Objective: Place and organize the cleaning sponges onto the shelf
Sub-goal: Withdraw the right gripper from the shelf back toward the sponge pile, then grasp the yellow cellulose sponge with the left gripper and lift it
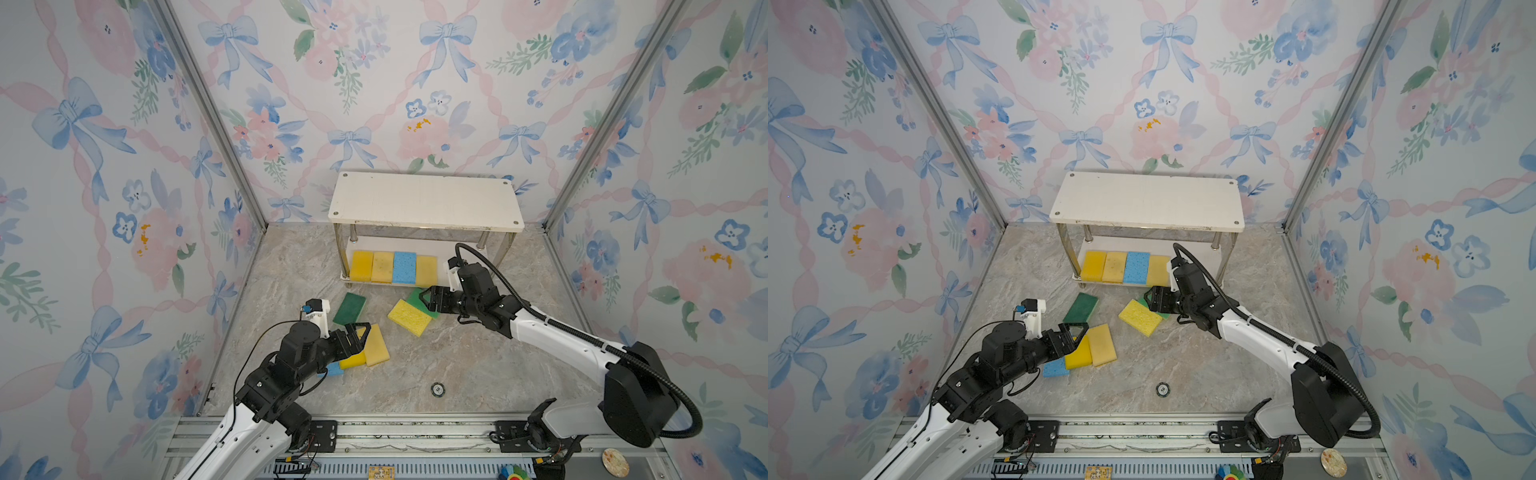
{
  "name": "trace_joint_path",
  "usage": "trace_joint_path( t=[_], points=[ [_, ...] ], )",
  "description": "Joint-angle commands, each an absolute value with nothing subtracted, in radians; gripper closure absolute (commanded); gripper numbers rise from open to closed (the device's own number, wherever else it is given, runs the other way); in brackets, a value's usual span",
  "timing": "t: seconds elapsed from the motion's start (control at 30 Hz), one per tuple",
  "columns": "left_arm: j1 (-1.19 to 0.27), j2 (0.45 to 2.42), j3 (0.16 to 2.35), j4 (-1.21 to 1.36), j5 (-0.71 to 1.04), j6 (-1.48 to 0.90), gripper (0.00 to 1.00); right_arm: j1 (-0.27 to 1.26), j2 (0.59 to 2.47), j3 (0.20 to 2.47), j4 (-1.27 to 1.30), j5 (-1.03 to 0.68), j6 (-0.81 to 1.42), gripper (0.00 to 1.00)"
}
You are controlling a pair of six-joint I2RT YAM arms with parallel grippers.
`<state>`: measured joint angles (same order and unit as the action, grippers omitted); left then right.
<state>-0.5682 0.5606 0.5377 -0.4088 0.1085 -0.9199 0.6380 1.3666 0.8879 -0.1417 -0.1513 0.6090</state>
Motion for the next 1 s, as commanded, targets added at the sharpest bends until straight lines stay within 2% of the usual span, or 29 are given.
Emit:
trace_joint_path(
  t=[0.0,0.17,0.3,0.43,0.7,0.97],
  points=[
    [-0.579,0.649,0.482,-0.258,0.206,-0.953,0.04,0.662,1.287,0.820,-0.258,-0.126,0.612,0.22],
    [-0.662,0.829,0.400,0.083,0.222,-1.115,0.13,0.677,1.135,0.726,-0.339,-0.079,0.618,0.23],
    [-0.743,1.020,0.447,0.194,0.154,-1.167,0.22,0.675,1.019,0.678,-0.396,-0.048,0.660,0.23],
    [-0.750,1.163,0.429,0.360,0.165,-1.276,0.31,0.672,0.923,0.662,-0.448,-0.027,0.672,0.23],
    [-0.752,1.416,0.551,0.385,0.173,-1.269,0.41,0.644,0.766,0.647,-0.540,0.000,0.672,0.23],
    [-0.746,1.608,0.627,0.400,0.183,-1.271,0.48,0.599,0.713,0.644,-0.576,-0.028,0.664,0.23]
  ],
)
